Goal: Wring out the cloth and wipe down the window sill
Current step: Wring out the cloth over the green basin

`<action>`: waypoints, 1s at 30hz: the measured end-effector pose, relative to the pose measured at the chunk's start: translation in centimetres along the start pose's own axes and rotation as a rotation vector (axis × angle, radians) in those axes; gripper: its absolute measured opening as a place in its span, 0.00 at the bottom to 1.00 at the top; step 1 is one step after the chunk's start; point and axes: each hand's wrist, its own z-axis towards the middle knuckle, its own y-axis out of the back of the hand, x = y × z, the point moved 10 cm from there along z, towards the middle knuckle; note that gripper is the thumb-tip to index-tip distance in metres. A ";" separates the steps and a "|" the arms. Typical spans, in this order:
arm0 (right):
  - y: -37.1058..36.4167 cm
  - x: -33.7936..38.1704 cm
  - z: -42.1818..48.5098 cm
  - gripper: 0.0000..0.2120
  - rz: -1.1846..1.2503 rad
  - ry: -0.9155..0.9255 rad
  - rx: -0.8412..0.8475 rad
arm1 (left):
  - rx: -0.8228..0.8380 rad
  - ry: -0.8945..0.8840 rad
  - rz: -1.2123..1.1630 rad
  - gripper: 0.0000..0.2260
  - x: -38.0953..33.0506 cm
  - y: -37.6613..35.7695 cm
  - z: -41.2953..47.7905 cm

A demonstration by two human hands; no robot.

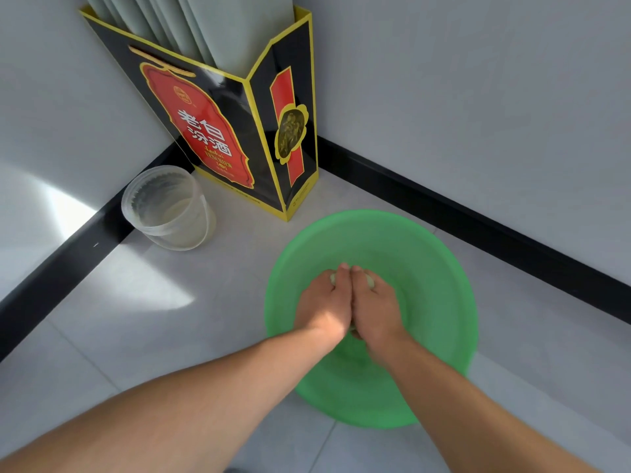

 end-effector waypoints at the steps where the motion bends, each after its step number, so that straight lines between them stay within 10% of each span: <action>1: 0.0 -0.3 0.2 0.16 -0.006 -0.012 0.006 | 0.007 -0.010 0.019 0.21 -0.1 -0.1 0.1; 9: 1.0 -0.8 0.0 0.14 -0.003 -0.002 -0.037 | 0.060 -0.069 0.057 0.20 -0.6 -1.2 0.0; 18: 2.6 4.4 -2.1 0.06 0.136 0.191 -0.018 | 0.296 -0.079 -0.478 0.08 -2.4 0.1 -1.1; 30: 1.2 4.8 -2.0 0.16 0.105 0.161 -0.047 | -0.026 -0.232 -0.108 0.24 -3.6 1.4 -1.1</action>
